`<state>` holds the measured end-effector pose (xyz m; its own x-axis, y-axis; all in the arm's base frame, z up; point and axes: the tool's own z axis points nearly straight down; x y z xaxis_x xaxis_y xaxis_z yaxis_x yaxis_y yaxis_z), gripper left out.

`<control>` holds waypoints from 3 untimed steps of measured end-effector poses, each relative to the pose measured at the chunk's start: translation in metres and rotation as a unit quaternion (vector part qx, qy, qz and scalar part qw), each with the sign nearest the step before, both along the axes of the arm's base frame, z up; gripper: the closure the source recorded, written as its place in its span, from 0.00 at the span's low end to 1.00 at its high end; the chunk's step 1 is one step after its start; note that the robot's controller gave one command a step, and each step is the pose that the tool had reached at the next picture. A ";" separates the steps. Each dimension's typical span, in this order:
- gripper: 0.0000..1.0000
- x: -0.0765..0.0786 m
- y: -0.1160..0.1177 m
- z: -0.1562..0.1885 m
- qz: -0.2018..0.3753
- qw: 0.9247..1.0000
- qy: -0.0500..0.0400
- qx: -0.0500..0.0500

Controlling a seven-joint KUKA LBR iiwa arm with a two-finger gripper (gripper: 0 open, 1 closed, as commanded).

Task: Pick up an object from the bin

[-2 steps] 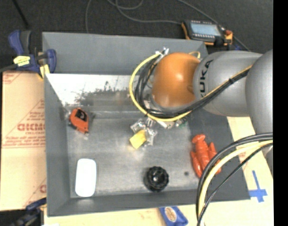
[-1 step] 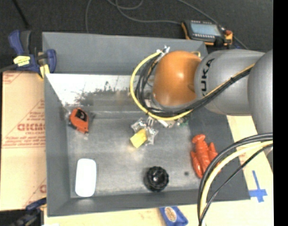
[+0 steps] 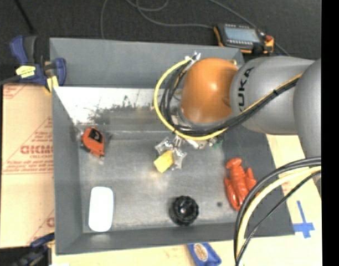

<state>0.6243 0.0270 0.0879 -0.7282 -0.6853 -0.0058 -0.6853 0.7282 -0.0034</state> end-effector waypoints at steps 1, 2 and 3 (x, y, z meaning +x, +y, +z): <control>1.00 -0.002 0.000 0.007 0.000 1.000 0.004 0.000; 1.00 -0.002 0.000 0.029 -0.001 1.000 0.005 0.000; 1.00 -0.001 0.000 0.047 -0.002 1.000 0.002 -0.001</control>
Offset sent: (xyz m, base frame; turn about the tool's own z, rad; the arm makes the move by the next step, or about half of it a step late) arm 0.0000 0.0001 0.0623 0.0000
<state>0.6237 0.0268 0.1350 -0.7304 -0.6830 -0.0018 -0.6830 0.7304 -0.0010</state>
